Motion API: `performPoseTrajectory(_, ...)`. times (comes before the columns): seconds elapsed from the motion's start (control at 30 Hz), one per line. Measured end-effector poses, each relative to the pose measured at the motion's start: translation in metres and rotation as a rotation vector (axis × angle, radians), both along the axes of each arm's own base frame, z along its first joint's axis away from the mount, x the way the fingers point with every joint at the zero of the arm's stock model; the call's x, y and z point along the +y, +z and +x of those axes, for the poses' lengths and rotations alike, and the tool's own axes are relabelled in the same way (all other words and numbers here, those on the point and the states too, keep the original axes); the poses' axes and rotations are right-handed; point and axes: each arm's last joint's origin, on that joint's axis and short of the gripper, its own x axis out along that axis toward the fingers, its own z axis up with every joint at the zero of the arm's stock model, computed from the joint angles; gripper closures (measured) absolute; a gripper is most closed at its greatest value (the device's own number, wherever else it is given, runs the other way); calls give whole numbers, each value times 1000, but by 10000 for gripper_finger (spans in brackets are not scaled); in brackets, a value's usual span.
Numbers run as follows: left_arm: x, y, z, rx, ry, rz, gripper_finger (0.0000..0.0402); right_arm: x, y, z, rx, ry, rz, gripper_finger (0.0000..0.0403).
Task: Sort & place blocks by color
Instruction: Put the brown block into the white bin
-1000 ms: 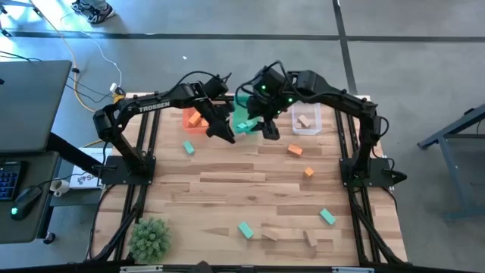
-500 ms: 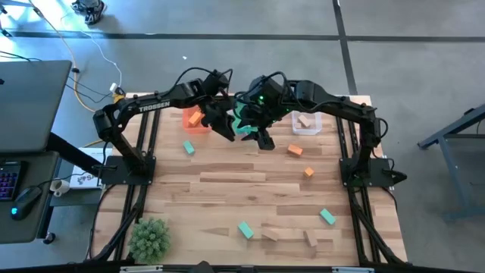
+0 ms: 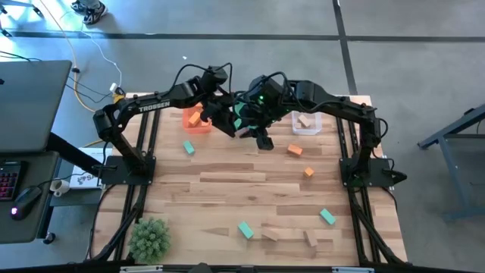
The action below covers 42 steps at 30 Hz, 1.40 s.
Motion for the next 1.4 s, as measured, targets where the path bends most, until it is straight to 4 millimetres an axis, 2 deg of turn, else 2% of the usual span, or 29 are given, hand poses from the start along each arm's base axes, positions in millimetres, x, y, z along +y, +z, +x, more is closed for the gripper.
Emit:
performPoseTrajectory(0.17, 0, 0, 0, 3, -12, -12, 287, 1, 0, 0, -3, 12, -11, 371)
performPoseTrajectory(0.53, 1, -1, 1, -3, 54, 51, 253, 0, -3, -4, 72, -82, 37, 372)
performPoseTrajectory(0.93, 5, -3, 3, 16, 180, 145, 181, -1, -16, -19, 301, -260, 44, 370)
performPoseTrajectory(1.23, 6, -3, 3, 17, 187, 149, 181, -4, -24, -31, 440, -471, -13, 369)
performPoseTrajectory(1.4, 6, -3, 4, 15, 209, 176, 181, -7, -49, -36, 597, -604, -119, 369)
